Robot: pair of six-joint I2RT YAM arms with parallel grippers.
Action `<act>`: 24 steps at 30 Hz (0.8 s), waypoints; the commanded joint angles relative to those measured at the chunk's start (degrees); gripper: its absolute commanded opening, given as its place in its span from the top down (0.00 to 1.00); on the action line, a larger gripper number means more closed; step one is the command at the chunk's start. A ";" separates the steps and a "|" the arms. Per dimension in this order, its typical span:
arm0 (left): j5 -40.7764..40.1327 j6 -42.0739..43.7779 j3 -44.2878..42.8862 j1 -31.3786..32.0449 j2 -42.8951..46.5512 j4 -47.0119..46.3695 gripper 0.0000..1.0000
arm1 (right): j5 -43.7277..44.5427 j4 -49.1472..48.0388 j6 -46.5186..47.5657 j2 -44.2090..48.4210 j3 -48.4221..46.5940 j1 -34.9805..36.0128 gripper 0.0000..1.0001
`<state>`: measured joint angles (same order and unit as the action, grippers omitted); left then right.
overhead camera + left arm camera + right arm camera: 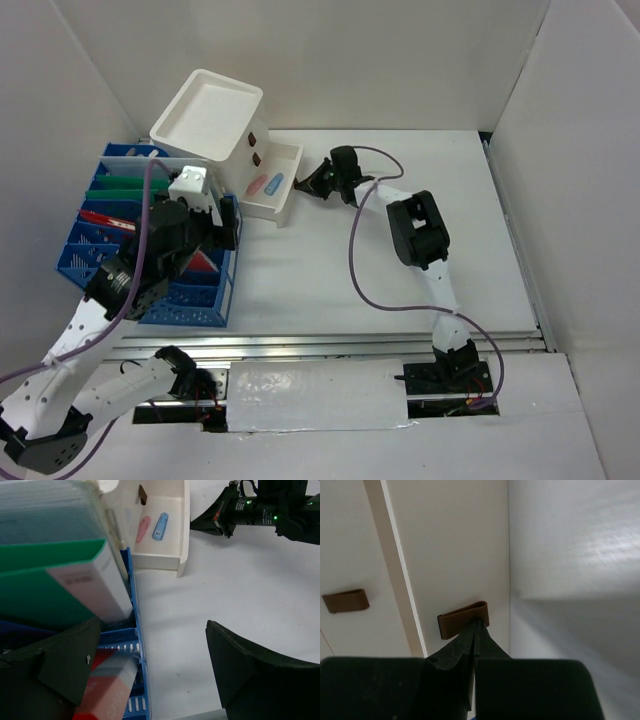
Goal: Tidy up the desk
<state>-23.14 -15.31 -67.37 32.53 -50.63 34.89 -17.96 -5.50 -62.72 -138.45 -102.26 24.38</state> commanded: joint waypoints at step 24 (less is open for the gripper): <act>2.31 0.11 0.77 -1.24 4.42 -6.52 0.00 | 6.71 -24.12 -19.28 -3.76 3.20 3.74 1.00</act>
<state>-21.50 -13.91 -61.95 31.75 -43.66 28.53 -14.59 -25.04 -80.58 -147.30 -100.64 27.53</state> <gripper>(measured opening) 0.994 0.004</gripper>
